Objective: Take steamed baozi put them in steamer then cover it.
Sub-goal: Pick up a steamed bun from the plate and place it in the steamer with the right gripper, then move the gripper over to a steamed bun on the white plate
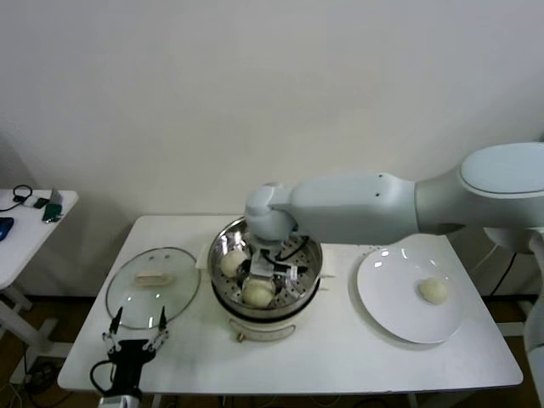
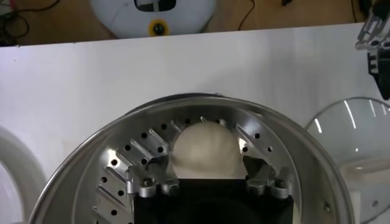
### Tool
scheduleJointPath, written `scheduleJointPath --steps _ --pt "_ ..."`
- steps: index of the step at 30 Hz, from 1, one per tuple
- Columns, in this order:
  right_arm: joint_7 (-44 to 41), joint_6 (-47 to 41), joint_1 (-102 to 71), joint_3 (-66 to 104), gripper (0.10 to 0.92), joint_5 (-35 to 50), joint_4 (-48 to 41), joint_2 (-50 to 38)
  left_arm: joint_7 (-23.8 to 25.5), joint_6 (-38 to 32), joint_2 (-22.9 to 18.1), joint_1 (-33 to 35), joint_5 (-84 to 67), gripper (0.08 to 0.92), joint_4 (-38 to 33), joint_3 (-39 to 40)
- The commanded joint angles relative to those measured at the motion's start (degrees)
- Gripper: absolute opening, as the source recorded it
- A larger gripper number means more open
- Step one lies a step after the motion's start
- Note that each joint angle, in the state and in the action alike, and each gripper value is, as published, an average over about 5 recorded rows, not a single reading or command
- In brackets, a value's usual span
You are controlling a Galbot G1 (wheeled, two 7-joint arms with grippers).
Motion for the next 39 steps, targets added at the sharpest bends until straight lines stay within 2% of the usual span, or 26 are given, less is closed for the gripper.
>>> scheduleJointPath --steps 1,5,10,16,19,23,29,39 --pt "-2.2 1.4 3.7 0.3 0.821 2.8 -0.3 -1.6 0.1 0.1 0.0 -0.2 0.1 0.823 0.0 0.1" --pt "-5.5 1.9 9.9 -1.2 0.823 8.4 -0.6 -6.4 0.1 0.2 0.0 -0.3 0.1 0.823 0.0 0.1" --pt "-8.8 -2.3 20.8 -9.7 0.823 23.8 -2.4 -16.2 0.1 0.2 -0.2 -0.4 0.2 0.823 0.0 0.2" --pt "-7.7 -10.2 28.5 -21.0 0.823 31.3 -2.5 -29.8 0.2 0.3 -0.3 -0.8 0.3 0.823 0.3 0.3" --pt "-6.0 -12.3 28.6 -25.2 0.823 29.5 -2.7 -36.2 0.2 0.3 -0.3 -1.0 0.2 0.823 0.3 0.2" --pt "-4.4 -13.6 23.5 -26.6 0.823 22.2 -4.2 -44.1 0.2 0.3 -0.4 -1.0 0.1 0.823 0.3 0.3" --pt "-2.6 -14.6 7.3 -15.6 0.823 11.4 -7.8 -52.1 0.2 0.3 -0.6 -1.1 0.3 0.823 0.4 0.3" --pt "-1.0 -15.1 -19.1 8.8 0.823 1.9 -15.3 -53.7 0.2 0.4 -0.6 -0.6 0.7 0.823 0.4 0.1"
